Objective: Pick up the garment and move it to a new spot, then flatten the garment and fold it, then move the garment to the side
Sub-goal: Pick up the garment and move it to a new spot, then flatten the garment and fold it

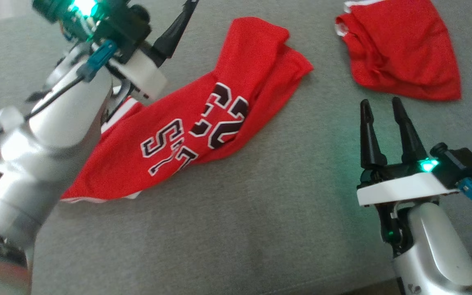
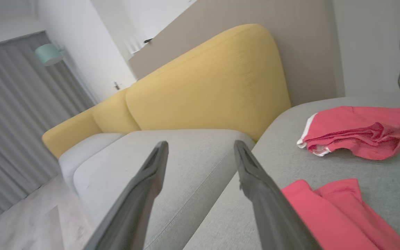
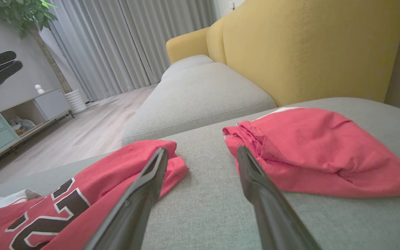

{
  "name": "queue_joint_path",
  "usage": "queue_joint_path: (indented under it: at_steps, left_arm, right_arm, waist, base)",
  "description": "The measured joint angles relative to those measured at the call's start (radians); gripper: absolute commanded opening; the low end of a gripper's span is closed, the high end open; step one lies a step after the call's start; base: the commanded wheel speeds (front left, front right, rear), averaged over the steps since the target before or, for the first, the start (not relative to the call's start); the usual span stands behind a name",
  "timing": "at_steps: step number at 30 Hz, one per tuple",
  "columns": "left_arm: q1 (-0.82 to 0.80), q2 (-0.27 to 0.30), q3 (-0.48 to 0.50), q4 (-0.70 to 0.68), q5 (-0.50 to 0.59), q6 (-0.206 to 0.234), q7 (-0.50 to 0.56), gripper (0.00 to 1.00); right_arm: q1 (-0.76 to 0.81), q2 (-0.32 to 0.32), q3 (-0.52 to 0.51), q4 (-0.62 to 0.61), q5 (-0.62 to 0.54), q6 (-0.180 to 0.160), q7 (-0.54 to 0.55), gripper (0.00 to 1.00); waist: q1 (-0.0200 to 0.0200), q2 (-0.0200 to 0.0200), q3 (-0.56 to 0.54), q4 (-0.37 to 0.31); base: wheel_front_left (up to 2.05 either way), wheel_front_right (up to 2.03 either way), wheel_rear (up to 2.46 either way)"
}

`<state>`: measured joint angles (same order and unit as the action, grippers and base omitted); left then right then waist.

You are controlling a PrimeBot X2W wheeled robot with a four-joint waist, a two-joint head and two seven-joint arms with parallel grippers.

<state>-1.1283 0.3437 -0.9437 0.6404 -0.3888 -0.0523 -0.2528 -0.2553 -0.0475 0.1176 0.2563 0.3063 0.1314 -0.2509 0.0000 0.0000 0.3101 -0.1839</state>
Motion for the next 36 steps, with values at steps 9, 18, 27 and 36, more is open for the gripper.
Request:
queue_joint_path:
  at_steps: [9, 18, 27, 36]
  left_arm:
    - [0.276, 0.043, 0.165, -0.218, -0.045, 0.121, -0.004, 1.00]
    - [0.675, 0.026, 0.342, -0.397, -0.096, 0.238, -0.004, 1.00]
    - [0.836, -0.030, 0.429, -0.428, -0.058, 0.219, -0.004, 1.00]
    - [0.641, 0.052, 0.416, -0.265, -0.014, 0.096, 0.151, 1.00]
  right_arm:
    - [0.014, 0.000, -0.057, -0.001, -0.056, 0.000, 0.000, 1.00]
    - [0.087, 0.000, -0.098, 0.000, -0.073, 0.000, 0.000, 1.00]
    - [0.122, 0.000, -0.101, 0.001, -0.079, 0.000, 0.000, 1.00]
    - [0.116, 0.000, -0.081, -0.009, -0.080, 0.000, 0.000, 1.00]
  waist:
    - [0.0000, 0.0000, -0.051, 0.103]
    - [-0.0001, 0.0000, -0.124, 0.199]
    - [-0.0001, 0.0000, -0.153, 0.239]
    - [0.0001, 0.0000, -0.098, 0.208]
  base:
    - [0.00, 0.00, 0.00]
    - [0.00, 0.00, 0.00]
    - [0.00, 0.00, 0.00]
    - [0.00, 0.00, 0.00]
